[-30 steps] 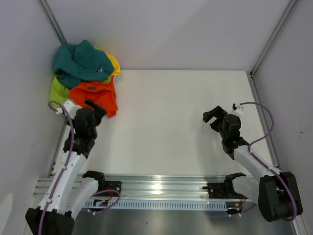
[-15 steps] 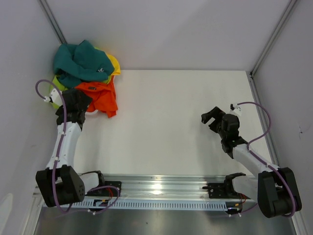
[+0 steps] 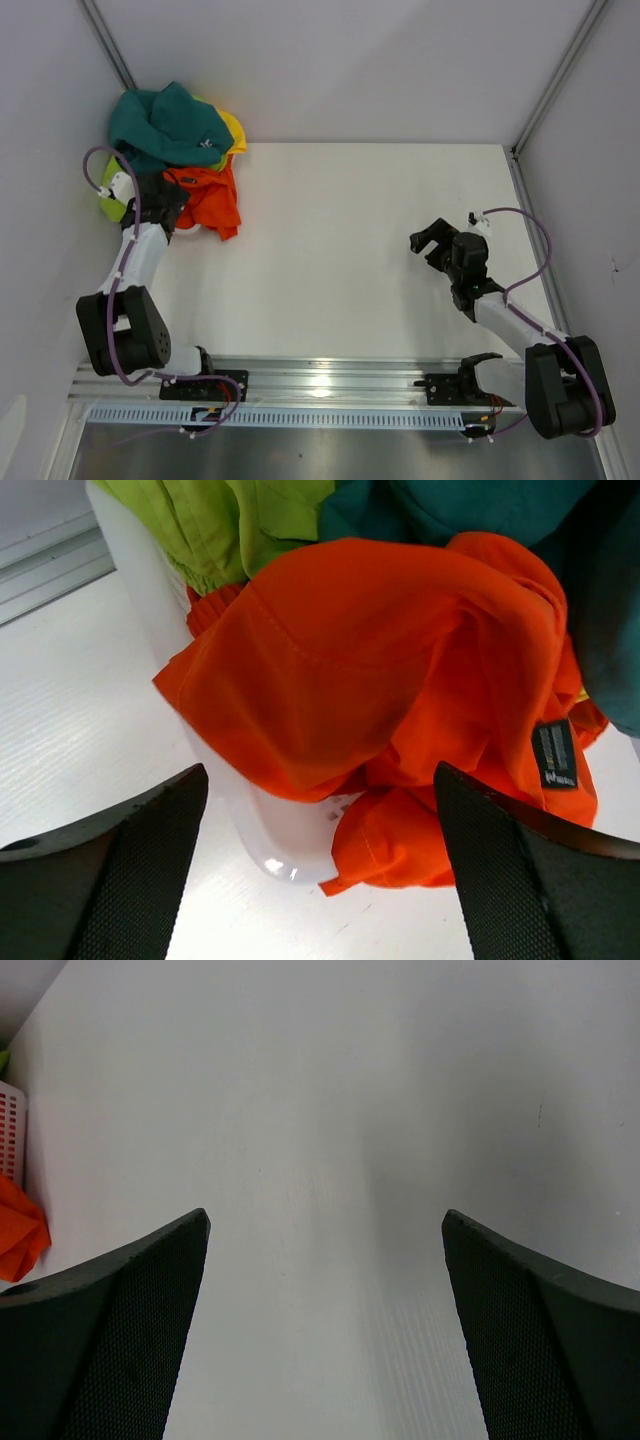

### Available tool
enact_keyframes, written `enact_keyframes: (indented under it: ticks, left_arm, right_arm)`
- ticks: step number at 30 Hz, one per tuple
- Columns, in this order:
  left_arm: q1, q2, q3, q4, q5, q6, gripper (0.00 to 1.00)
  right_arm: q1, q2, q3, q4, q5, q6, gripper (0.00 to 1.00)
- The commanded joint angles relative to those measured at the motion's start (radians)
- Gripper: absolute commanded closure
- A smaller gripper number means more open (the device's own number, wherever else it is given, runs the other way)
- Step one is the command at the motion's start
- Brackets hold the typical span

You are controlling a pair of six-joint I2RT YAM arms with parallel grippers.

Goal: Fold and stack the shorts
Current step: Grab the shorts from the pile

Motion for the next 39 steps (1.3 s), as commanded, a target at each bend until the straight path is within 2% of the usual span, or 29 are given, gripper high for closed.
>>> enact_keyframes:
  ticks: [1, 3, 8, 9, 11, 12, 13, 14, 16, 21, 25, 28, 31, 33, 36, 38, 39]
  left_arm:
    - [0.016, 0.067, 0.067, 0.021, 0.000, -0.026, 0.07]
    - [0.020, 0.101, 0.080, 0.036, 0.019, -0.032, 0.15]
    - [0.020, 0.111, 0.057, 0.095, 0.025, -0.043, 0.27]
    - [0.019, 0.116, 0.059, 0.098, 0.023, -0.044, 0.37]
    - [0.020, 0.125, 0.067, 0.092, 0.019, -0.044, 0.50]
    - [0.024, 0.130, 0.071, 0.086, 0.019, -0.053, 0.75]
    - [0.022, 0.124, 0.070, 0.070, 0.014, -0.066, 0.91]
    - [0.022, 0.116, 0.068, 0.067, 0.011, -0.078, 1.00]
    - [0.013, 0.064, 0.042, 0.104, 0.035, -0.075, 1.00]
    - [-0.012, -0.097, 0.073, 0.079, 0.014, -0.072, 1.00]
    - [-0.013, -0.172, 0.114, 0.122, 0.109, -0.077, 1.00]
    - [-0.042, -0.177, 0.262, 0.101, 0.178, -0.058, 1.00]
    - [-0.183, -0.160, 0.420, 0.060, 0.122, 0.017, 1.00]
    - [-0.245, -0.151, 0.508, 0.070, 0.141, 0.054, 1.00]
    - [-0.335, -0.145, 0.572, 0.084, 0.183, 0.086, 1.00]
    - [-0.403, -0.158, 0.570, 0.119, 0.210, 0.095, 1.00]
    - [-0.423, -0.165, 0.511, 0.194, 0.223, 0.092, 0.99]
  right_arm:
    - [-0.001, 0.022, 0.028, 0.045, -0.016, 0.013, 0.00]
    - [-0.002, 0.030, 0.031, 0.045, -0.017, 0.016, 0.01]
    - [-0.002, 0.035, 0.037, 0.044, -0.020, 0.016, 0.01]
    - [-0.002, 0.036, 0.040, 0.042, -0.023, 0.018, 0.01]
    - [-0.002, 0.041, 0.045, 0.039, -0.027, 0.016, 0.00]
    - [-0.002, 0.041, 0.045, 0.037, -0.027, 0.016, 0.00]
    - [-0.002, 0.039, 0.043, 0.037, -0.027, 0.016, 0.01]
    - [-0.002, 0.041, 0.043, 0.037, -0.025, 0.016, 0.01]
    - [-0.002, 0.041, 0.045, 0.037, -0.027, 0.016, 0.00]
    - [-0.002, 0.039, 0.045, 0.039, -0.027, 0.013, 0.01]
    - [-0.001, 0.053, 0.049, 0.042, -0.033, 0.013, 0.01]
    - [-0.002, 0.067, 0.055, 0.042, -0.040, 0.012, 0.01]
    - [-0.002, 0.079, 0.058, 0.051, -0.048, 0.006, 0.01]
    - [-0.002, 0.085, 0.061, 0.053, -0.048, 0.004, 0.01]
    - [-0.002, 0.084, 0.065, 0.050, -0.050, -0.003, 0.02]
    - [-0.002, 0.079, 0.065, 0.050, -0.048, -0.010, 0.02]
    - [-0.002, 0.076, 0.065, 0.050, -0.048, -0.010, 0.02]
